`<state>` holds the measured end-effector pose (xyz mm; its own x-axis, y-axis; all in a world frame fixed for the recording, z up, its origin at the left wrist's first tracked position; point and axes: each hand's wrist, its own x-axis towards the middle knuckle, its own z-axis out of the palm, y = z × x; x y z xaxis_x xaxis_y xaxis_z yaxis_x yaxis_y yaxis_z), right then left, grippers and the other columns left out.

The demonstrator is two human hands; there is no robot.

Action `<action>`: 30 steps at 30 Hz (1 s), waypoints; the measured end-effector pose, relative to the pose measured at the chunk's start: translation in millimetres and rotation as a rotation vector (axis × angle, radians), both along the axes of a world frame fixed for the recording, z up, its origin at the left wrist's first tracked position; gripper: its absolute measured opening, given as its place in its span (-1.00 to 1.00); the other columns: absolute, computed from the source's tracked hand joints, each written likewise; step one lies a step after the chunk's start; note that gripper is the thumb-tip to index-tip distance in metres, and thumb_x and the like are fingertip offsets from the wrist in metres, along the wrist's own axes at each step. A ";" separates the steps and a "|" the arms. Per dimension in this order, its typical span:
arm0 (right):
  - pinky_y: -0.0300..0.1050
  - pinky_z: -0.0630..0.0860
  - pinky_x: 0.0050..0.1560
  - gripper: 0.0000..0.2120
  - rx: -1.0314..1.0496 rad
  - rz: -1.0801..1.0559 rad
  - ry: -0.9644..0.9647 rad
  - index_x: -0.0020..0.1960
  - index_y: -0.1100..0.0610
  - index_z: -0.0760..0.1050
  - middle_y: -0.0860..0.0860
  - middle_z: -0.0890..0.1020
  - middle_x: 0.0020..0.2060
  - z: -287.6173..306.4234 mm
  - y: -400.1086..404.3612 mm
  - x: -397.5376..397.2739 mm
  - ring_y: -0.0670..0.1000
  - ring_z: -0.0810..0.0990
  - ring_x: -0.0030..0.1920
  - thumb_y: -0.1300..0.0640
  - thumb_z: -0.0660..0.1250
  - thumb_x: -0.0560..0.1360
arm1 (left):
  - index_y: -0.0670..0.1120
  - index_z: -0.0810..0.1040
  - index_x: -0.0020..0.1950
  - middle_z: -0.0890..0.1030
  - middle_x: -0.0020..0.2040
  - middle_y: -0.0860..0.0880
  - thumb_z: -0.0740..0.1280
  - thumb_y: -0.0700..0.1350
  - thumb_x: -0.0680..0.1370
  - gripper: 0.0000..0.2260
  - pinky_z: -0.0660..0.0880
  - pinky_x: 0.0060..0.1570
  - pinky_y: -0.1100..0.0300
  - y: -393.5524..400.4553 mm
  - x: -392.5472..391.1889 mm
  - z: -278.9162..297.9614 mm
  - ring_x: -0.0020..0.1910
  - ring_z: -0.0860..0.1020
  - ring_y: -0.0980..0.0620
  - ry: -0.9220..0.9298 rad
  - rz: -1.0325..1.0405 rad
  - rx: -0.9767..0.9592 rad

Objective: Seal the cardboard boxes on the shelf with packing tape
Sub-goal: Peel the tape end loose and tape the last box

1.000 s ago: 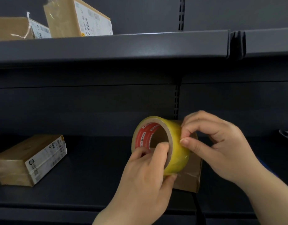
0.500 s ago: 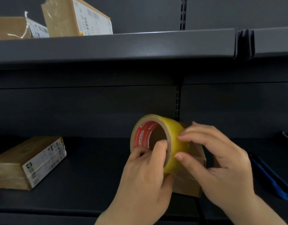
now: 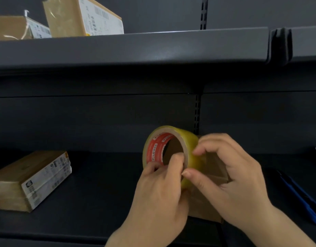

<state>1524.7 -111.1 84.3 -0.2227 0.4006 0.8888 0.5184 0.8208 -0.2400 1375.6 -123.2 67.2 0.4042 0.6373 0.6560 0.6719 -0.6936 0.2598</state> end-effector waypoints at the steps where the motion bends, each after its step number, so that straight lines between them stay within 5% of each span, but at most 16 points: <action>1: -0.44 0.41 0.04 -0.78 0.004 -0.005 -0.010 0.00 -0.03 0.43 -0.23 0.46 -0.06 -0.6 0.1 -0.8 -0.26 0.46 0.03 -0.05 0.32 0.39 | 0.07 0.23 0.14 0.62 -0.14 0.11 0.33 -0.16 0.35 -0.56 0.34 0.02 0.39 0.6 0.0 -0.1 -0.19 0.56 0.21 0.023 0.015 0.003; 5: -0.41 0.41 -0.02 -0.87 0.073 0.002 -0.022 -0.09 0.05 0.47 -0.19 0.48 -0.18 -4.3 3.2 -4.0 -0.25 0.46 -0.10 0.02 0.33 0.42 | 0.07 0.23 0.13 0.62 -0.17 0.10 0.32 -0.20 0.34 -0.55 0.37 0.02 0.36 5.0 -1.9 3.3 -0.23 0.56 0.20 0.044 0.024 -0.003; 9: -0.43 0.27 0.25 -0.57 0.054 -0.080 -0.045 0.20 0.06 0.40 -0.16 0.41 0.12 1.3 8.6 -2.9 -0.24 0.36 0.22 -0.09 0.32 0.40 | 0.12 0.19 0.17 0.60 -0.04 0.12 0.33 -0.17 0.40 -0.53 0.38 0.11 0.31 7.2 -2.8 4.9 -0.12 0.56 0.21 0.008 -0.006 -0.027; 16: -0.38 0.44 -0.12 -0.85 0.066 -0.020 -0.011 -0.23 0.09 0.50 -0.15 0.50 -0.26 -7.1 7.4 -7.4 -0.22 0.47 -0.17 0.01 0.33 0.41 | 0.08 0.22 0.11 0.62 -0.18 0.09 0.30 -0.20 0.34 -0.56 0.45 0.01 0.25 10.3 -3.6 0.8 -0.25 0.57 0.19 0.016 0.015 0.005; 23: -0.47 0.31 0.16 -0.66 -0.005 -0.038 -0.027 0.13 0.04 0.45 -0.18 0.44 0.06 -1.1 14.6 -5.6 -0.30 0.39 0.15 -0.07 0.31 0.40 | 0.13 0.19 0.12 0.59 -0.11 0.13 0.29 -0.16 0.39 -0.58 0.40 0.06 0.33 12.9 -3.2 1.3 -0.17 0.54 0.21 -0.014 0.017 -0.025; 27: -0.44 0.40 -0.05 -0.88 -0.015 0.020 -0.010 -0.18 0.01 0.48 -0.24 0.46 -0.23 -7.0 12.3 -8.2 -0.27 0.47 -0.13 -0.02 0.33 0.40 | 0.13 0.22 0.09 0.61 -0.19 0.13 0.30 -0.17 0.35 -0.57 0.41 0.02 0.30 12.0 -5.5 -0.4 -0.23 0.56 0.21 0.004 0.038 -0.022; 30: -0.38 0.42 -0.12 -0.87 0.055 -0.015 0.026 -0.13 -0.03 0.45 -0.20 0.47 -0.27 -6.6 11.9 -7.9 -0.23 0.46 -0.19 -0.04 0.35 0.39 | 0.12 0.22 0.11 0.61 -0.18 0.12 0.30 -0.18 0.34 -0.57 0.42 0.01 0.29 13.2 -6.8 1.7 -0.22 0.56 0.20 0.019 0.028 -0.012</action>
<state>1516.8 -99.2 77.7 -0.1933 0.3541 0.9150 0.5250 0.8252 -0.2084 1368.8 -109.9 68.9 0.3983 0.6564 0.6407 0.6963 -0.6711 0.2546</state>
